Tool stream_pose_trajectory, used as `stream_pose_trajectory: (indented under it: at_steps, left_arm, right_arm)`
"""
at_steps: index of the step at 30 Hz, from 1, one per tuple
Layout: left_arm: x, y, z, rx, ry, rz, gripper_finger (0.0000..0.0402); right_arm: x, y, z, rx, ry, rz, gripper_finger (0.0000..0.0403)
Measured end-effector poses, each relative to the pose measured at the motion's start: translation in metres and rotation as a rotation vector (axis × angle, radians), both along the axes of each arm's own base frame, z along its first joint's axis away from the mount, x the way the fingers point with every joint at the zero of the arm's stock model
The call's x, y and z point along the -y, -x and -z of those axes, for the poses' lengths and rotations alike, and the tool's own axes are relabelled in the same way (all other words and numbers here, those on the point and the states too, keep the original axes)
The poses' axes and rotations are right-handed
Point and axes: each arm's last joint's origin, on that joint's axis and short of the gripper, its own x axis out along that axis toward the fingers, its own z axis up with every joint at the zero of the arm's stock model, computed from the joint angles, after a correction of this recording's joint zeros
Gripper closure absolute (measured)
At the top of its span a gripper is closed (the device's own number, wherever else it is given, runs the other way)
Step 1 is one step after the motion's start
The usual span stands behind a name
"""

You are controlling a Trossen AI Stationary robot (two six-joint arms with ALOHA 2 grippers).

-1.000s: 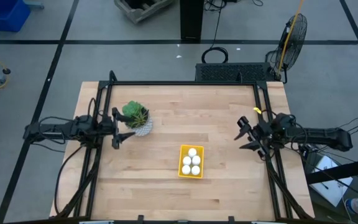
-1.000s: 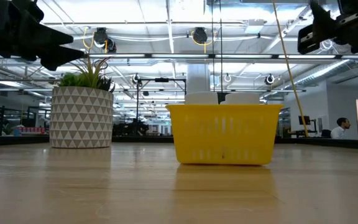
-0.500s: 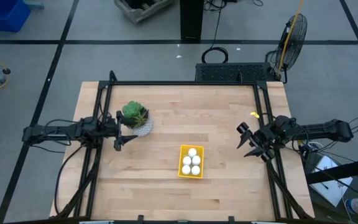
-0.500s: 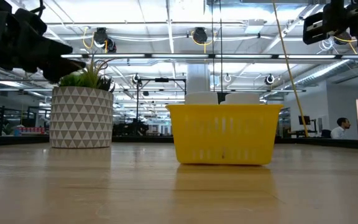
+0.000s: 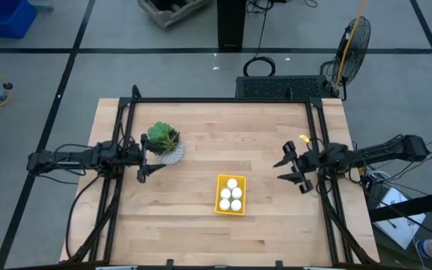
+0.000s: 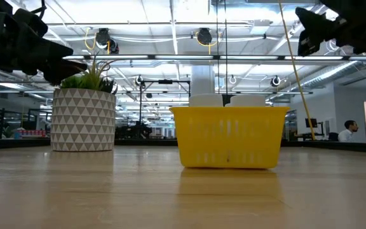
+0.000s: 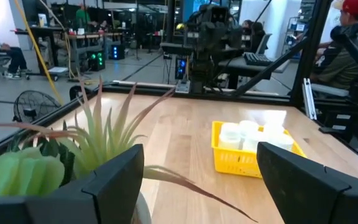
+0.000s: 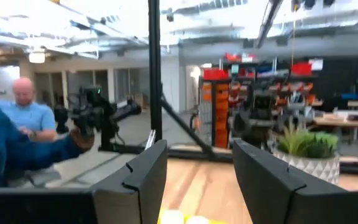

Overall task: Pick and place pill bottles into a basket
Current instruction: Return to Home Position

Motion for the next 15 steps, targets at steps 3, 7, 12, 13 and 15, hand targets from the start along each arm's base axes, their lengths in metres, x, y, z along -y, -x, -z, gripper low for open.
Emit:
stream_pose_trajectory:
  at_steps: [3,7,12,13,15]
  left_arm:
    - [0.0,0.0001,0.0018,-0.019,0.013,-0.001,0.008]
    - [0.0,0.0002,0.0036,-0.038,0.018,-0.001,0.0078]
    - [0.0,0.0002,0.004,-0.042,0.022,-0.001,0.0083]
    - [0.0,0.0002,0.004,-0.042,0.022,-0.001,0.0084]
    - [0.0,0.0002,0.0041,-0.044,0.022,-0.001,0.0084]
  right_arm:
    - [0.0013,0.0002,-0.0015,0.004,-0.043,-0.001,0.0226]
    - [0.0039,0.0008,0.0003,-0.034,-0.09,0.003,0.0227]
    - [0.006,0.0054,0.0023,-0.077,-0.118,0.007,0.0225]
    - [0.006,0.0067,0.0036,-0.096,-0.121,0.006,0.0225]
    - [0.0061,0.0095,0.0057,-0.126,-0.12,0.006,0.0226]
